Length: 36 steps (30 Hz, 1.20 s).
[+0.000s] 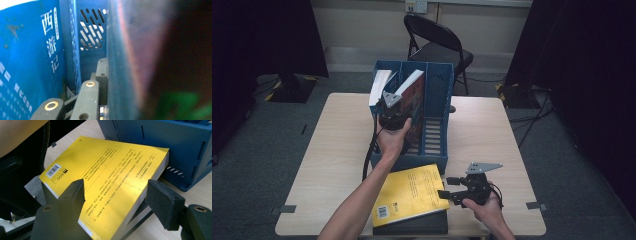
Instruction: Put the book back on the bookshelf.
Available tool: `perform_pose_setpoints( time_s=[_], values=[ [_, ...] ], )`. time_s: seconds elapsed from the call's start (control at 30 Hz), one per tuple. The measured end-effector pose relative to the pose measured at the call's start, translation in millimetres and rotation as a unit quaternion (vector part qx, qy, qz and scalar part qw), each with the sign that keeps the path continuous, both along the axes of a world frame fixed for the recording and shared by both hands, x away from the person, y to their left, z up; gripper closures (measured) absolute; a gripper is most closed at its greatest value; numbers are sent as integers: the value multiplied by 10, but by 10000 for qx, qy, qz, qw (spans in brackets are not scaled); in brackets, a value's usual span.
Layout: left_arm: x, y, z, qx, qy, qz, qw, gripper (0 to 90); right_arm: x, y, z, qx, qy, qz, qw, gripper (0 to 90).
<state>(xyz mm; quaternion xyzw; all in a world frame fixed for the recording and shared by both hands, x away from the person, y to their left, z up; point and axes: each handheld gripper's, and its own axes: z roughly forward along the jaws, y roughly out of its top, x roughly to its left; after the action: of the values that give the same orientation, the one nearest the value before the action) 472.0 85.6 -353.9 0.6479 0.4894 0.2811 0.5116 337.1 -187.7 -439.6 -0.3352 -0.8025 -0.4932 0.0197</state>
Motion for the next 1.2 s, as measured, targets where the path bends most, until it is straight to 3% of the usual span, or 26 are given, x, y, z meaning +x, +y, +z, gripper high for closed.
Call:
perform_pose_setpoints(
  time_s=[0.07,0.17,0.43,0.53,0.83,0.9,0.93,1.0,1.07,1.2],
  values=[
    [-4,12,-23,-62,28,26,10000,745,4,-1,-4,-2,10,-3,10000,308],
    [-36,3,-51,48,-30,9,10000,745,4,2,-4,2,16,8,10000,308],
    [-42,-8,-206,54,-45,58,10000,745,3,-6,-5,-4,25,4,10000,308],
    [-50,9,-205,26,6,47,10000,745,8,-4,-12,-16,34,18,10000,308],
    [-211,77,-218,94,-135,-139,9998,726,1,25,-17,-57,44,45,10000,308],
    [-226,89,-211,107,-121,-164,9997,723,1,31,-17,-63,47,43,10000,308],
    [-252,120,-195,243,-33,-182,9995,722,1,47,-19,-78,49,68,9999,304],
    [-255,142,-203,202,15,-155,9997,722,0,57,-20,-74,54,80,9999,304],
    [-260,176,-187,30,128,-207,9997,690,-2,80,-15,-88,37,132,9999,304],
    [-267,221,-150,131,104,-421,9990,681,10,81,-29,-101,70,131,9998,303]
  ],
)
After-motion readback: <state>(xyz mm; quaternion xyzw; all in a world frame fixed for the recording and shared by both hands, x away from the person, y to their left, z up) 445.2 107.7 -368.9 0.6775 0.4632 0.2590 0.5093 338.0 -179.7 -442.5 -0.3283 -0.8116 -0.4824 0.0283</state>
